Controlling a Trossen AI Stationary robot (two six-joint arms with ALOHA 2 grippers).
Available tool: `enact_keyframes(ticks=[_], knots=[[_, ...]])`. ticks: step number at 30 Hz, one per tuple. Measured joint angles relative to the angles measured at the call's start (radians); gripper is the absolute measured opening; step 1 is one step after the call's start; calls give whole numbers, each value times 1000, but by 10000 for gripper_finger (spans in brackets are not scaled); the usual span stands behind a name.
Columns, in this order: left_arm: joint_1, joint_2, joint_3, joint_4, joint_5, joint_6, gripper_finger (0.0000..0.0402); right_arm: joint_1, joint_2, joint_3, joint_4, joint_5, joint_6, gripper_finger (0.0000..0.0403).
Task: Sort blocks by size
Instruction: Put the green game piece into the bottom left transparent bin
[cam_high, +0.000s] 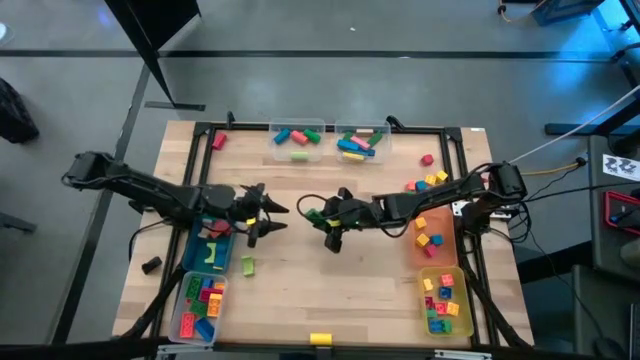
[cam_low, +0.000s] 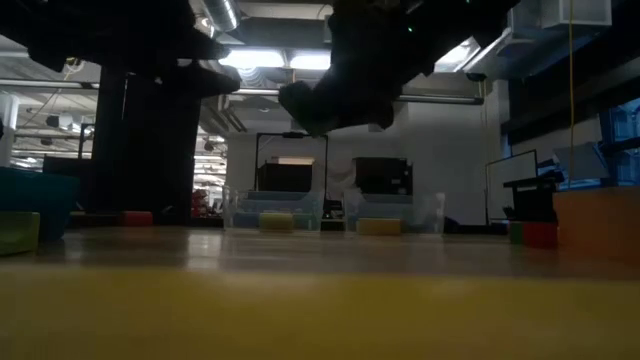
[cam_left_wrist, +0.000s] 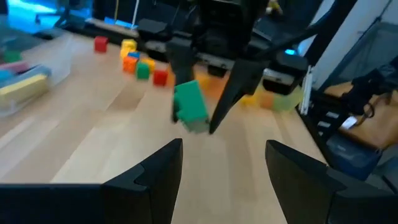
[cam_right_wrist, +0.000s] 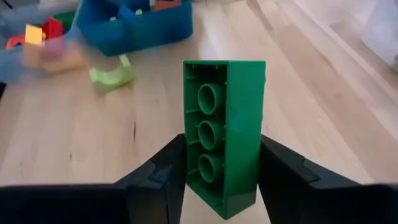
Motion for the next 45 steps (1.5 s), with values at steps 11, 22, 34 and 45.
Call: enact_keyframes(ticks=[11,22,34,45], knots=[[-4,231,3,300,-90,-9,213,0,0,0,25,-10,-2,164],[-4,332,57,344,-177,-46,213,-1,-1,0,98,9,0,165],[-2,335,83,380,-185,-20,213,-1,-2,1,142,9,0,165],[-2,335,129,388,-189,24,213,-1,9,1,196,28,0,166]])
